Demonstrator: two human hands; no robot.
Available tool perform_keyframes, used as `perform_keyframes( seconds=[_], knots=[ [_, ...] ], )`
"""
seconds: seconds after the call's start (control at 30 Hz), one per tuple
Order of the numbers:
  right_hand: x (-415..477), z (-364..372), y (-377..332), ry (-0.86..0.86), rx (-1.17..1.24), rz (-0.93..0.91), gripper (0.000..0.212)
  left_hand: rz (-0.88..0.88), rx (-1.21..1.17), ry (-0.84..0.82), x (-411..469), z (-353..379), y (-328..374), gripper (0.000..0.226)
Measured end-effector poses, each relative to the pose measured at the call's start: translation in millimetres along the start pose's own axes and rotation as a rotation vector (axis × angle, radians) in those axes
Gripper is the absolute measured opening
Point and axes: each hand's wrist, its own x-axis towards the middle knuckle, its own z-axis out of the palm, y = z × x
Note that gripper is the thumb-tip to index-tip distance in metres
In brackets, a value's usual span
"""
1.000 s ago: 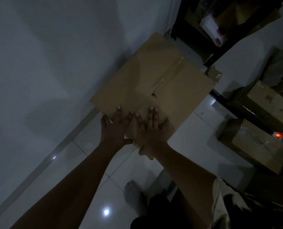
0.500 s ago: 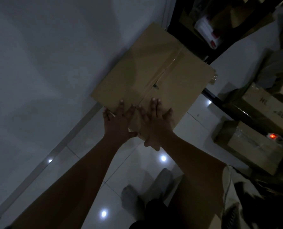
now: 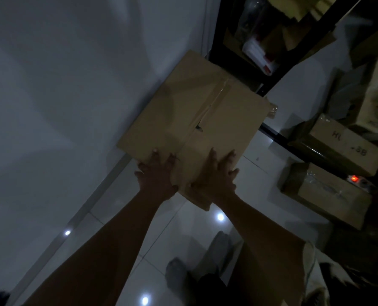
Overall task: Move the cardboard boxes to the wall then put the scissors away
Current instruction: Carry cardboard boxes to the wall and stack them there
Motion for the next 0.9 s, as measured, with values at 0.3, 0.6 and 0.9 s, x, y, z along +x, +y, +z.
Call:
perform_keyframes(
  seconds=[0.3,0.6,0.9],
  knots=[
    [-7.6,20.6,-6.8,0.007,-0.065,-0.222,0.125,-0.004,0.128,0.012,7.5,-15.8,-35.2,0.086],
    [-8.3,6.2,-11.9,-0.105,-0.168,-0.13,0.117,-0.015,0.017,-0.067,-12.7,-33.5,-40.2,0.082],
    [-56.7,-67.1,-40.9,0.072,-0.103,-0.145,0.093,0.193,0.013,0.122,-67.2,-95.9,33.7,0.083]
  ],
)
